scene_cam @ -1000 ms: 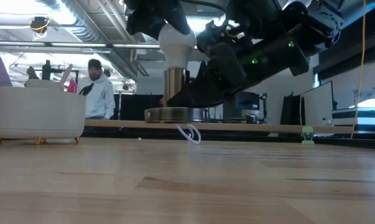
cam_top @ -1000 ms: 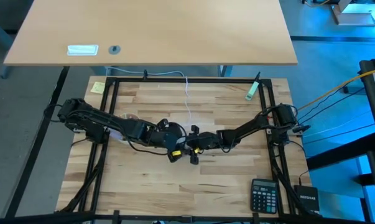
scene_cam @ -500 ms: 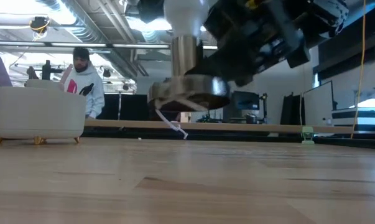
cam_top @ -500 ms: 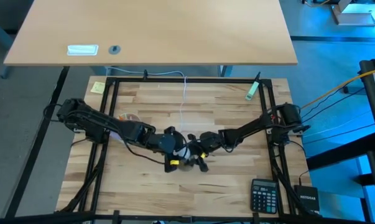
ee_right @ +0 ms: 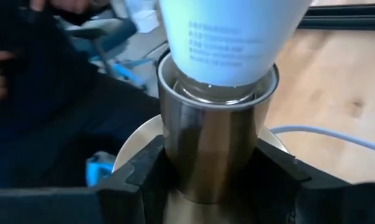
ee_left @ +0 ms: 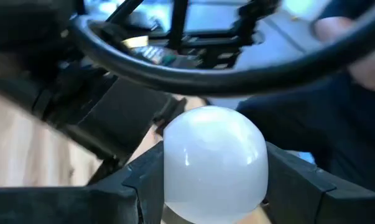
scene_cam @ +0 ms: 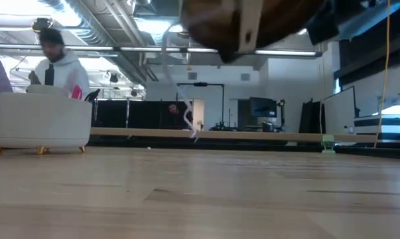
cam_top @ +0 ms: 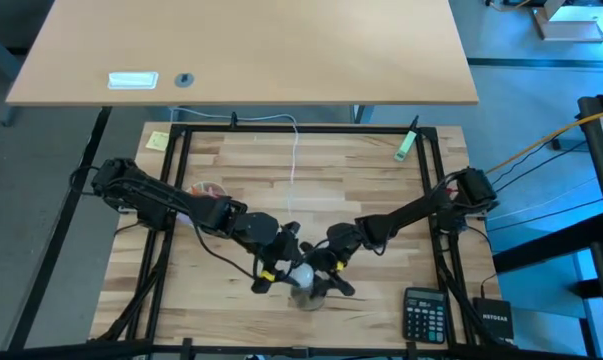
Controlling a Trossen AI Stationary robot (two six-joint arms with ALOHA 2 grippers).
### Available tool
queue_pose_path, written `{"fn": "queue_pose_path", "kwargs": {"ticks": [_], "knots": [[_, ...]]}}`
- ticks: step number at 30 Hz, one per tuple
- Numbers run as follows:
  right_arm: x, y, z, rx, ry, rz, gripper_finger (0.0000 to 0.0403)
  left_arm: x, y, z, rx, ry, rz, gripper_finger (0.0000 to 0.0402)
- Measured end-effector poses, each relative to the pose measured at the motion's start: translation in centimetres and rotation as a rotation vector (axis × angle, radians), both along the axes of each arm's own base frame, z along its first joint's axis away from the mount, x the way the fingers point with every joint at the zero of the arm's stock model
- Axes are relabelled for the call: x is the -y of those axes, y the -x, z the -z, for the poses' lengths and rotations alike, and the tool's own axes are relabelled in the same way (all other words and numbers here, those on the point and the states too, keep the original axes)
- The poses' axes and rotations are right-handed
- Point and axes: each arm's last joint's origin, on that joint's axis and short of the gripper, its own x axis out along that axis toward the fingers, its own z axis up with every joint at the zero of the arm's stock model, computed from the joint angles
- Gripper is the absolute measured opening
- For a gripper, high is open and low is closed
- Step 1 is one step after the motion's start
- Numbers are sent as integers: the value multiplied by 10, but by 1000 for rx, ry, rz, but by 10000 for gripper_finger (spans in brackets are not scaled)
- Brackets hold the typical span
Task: Screw lightbulb
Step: Insert the lightbulb into the lamp
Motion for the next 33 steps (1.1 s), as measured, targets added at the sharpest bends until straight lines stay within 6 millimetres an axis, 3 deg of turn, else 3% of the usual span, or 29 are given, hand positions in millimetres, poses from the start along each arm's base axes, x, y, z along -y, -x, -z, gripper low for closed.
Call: {"fn": "queue_pose_path", "kwargs": {"ticks": [5,10,22,33], "knots": [[-11,-5,-17,-7,-56,-115,181,3,-2,-7,80,31,119,210],[-18,-14,-16,1,-70,-148,181,5,-2,-6,94,25,170,210],[-17,-18,-13,-85,2,-48,181,4,-1,-3,37,61,132,211],[-13,-19,-9,-113,46,0,181,5,-1,-3,7,107,111,295]]}}
